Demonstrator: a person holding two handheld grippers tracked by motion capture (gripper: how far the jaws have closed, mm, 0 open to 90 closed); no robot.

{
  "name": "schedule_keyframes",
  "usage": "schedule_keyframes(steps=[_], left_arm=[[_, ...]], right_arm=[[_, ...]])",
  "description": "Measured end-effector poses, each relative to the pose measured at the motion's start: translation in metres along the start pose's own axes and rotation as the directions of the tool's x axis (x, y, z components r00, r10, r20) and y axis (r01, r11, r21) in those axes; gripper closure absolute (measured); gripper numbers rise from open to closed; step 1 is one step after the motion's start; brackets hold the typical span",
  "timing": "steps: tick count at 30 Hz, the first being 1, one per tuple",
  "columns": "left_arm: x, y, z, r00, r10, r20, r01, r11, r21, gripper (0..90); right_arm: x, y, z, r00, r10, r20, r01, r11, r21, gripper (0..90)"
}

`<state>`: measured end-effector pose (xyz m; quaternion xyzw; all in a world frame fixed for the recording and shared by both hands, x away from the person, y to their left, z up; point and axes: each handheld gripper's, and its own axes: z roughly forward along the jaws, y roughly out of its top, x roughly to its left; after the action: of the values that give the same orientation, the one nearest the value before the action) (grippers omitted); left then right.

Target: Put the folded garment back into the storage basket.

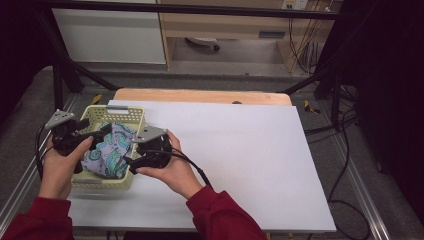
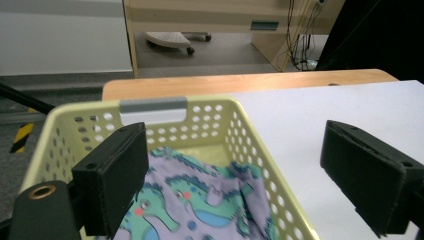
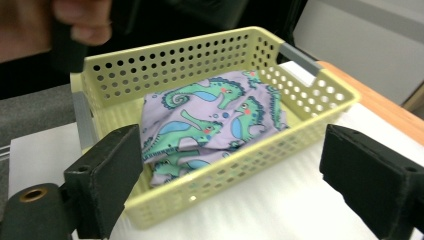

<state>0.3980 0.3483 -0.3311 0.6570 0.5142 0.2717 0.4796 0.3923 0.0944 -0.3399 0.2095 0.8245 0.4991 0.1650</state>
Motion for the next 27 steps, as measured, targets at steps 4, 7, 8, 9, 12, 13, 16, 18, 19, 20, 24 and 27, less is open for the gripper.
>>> schedule_keyframes(steps=[4, 7, 8, 9, 12, 13, 16, 18, 19, 20, 24, 27], left_arm=[[-0.011, -0.014, -0.002, 0.9999, -0.001, 0.016, 0.001, 1.0000, 0.002, 11.4], [-0.018, -0.024, -0.001, 0.9994, -0.005, 0.034, 0.005, 1.0000, -0.001, 12.1], [-0.019, -0.027, 0.000, 0.9993, -0.005, 0.038, 0.005, 1.0000, 0.002, 12.1], [-0.021, -0.030, 0.000, 0.9991, -0.006, 0.042, 0.006, 1.0000, -0.001, 11.8], [-0.027, -0.036, -0.001, 0.9991, 0.000, 0.041, 0.001, 0.9999, -0.015, 10.7], [-0.029, -0.038, -0.002, 0.9992, 0.001, 0.041, 0.000, 0.9997, -0.026, 10.7], [-0.037, -0.044, -0.005, 0.9983, 0.015, 0.055, -0.013, 0.9990, -0.043, 10.5], [-0.043, -0.049, -0.005, 0.9974, 0.037, 0.062, -0.034, 0.9982, -0.051, 10.5], [-0.045, -0.050, -0.004, 0.9971, 0.042, 0.064, -0.038, 0.9979, -0.053, 10.4], [-0.048, -0.051, -0.004, 0.9966, 0.050, 0.066, -0.046, 0.9974, -0.056, 10.4], [-0.055, -0.059, -0.001, 0.9951, 0.062, 0.077, -0.057, 0.9965, -0.061, 10.4], [-0.056, -0.063, 0.001, 0.9946, 0.062, 0.083, -0.058, 0.9967, -0.056, 10.4]], right_arm=[[-0.007, -0.006, -0.018, 0.9997, 0.010, 0.023, -0.010, 1.000, -0.016, 8.2], [-0.014, -0.014, -0.032, 0.9974, 0.024, 0.069, -0.021, 0.999, -0.035, 7.3], [-0.017, -0.016, -0.037, 0.9961, 0.031, 0.083, -0.028, 0.999, -0.036, 7.1], [-0.021, -0.019, -0.042, 0.9949, 0.033, 0.096, -0.030, 0.999, -0.037, 7.4], [-0.031, -0.025, -0.054, 0.9899, 0.041, 0.136, -0.038, 0.999, -0.026, 7.1], [-0.035, -0.028, -0.058, 0.9883, 0.041, 0.147, -0.039, 0.999, -0.021, 7.0], [-0.048, -0.033, -0.072, 0.9847, 0.063, 0.163, -0.057, 0.998, -0.040, 6.7], [-0.056, -0.036, -0.080, 0.9807, 0.082, 0.177, -0.073, 0.996, -0.056, 6.6], [-0.061, -0.037, -0.084, 0.9790, 0.086, 0.185, -0.077, 0.996, -0.055, 6.2], [-0.063, -0.038, -0.087, 0.9781, 0.090, 0.188, -0.081, 0.995, -0.055, 5.8], [-0.073, -0.041, -0.101, 0.9740, 0.102, 0.202, -0.090, 0.993, -0.070, 4.2], [-0.079, -0.047, -0.107, 0.9706, 0.110, 0.214, -0.098, 0.993, -0.067, 3.5]])
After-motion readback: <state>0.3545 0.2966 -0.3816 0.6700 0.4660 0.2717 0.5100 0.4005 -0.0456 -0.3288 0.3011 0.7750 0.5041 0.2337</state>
